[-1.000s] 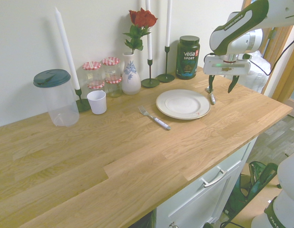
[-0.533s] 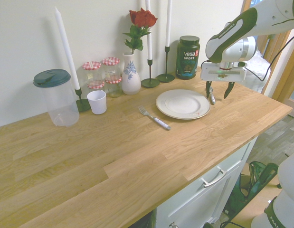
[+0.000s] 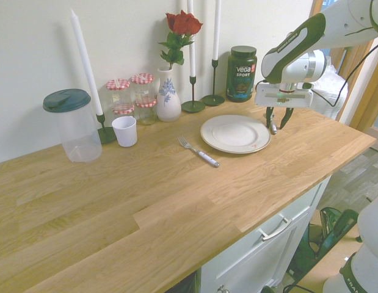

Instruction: Put the spoon into the plate

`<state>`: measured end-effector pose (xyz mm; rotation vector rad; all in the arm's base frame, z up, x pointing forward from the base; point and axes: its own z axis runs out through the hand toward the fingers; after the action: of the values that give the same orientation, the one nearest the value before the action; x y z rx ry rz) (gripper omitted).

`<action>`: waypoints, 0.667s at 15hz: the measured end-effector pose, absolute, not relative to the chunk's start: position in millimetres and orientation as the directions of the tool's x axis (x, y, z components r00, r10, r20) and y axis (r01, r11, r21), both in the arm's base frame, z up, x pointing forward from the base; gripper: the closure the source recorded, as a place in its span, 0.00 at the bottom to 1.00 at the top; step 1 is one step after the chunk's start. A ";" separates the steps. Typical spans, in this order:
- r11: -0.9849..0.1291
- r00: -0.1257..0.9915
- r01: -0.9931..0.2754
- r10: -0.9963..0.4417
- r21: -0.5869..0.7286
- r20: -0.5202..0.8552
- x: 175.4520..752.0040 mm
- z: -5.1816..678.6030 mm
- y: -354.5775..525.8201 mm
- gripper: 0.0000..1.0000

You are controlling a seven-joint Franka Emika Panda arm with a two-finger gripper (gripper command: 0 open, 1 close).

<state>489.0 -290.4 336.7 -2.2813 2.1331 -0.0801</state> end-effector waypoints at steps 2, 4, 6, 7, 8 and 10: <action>-0.070 0.069 -0.996 -0.997 -0.053 0.027 488.7 336.5 -292.3 1.00; -0.073 0.072 -0.995 -0.997 -0.062 0.023 487.5 336.2 -295.3 1.00; -0.073 0.072 -0.995 -0.997 -0.073 0.018 487.0 336.0 -296.4 1.00; -0.074 0.073 -0.994 -0.997 -0.074 0.018 487.0 336.1 -296.7 1.00; -0.074 0.073 -0.994 -0.997 -0.075 0.019 486.6 336.3 -297.3 1.00; -0.075 0.074 -0.994 -0.997 -0.075 0.019 486.7 336.3 -297.3 1.00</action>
<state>486.7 -297.3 336.3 -2.2706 2.1073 -0.1003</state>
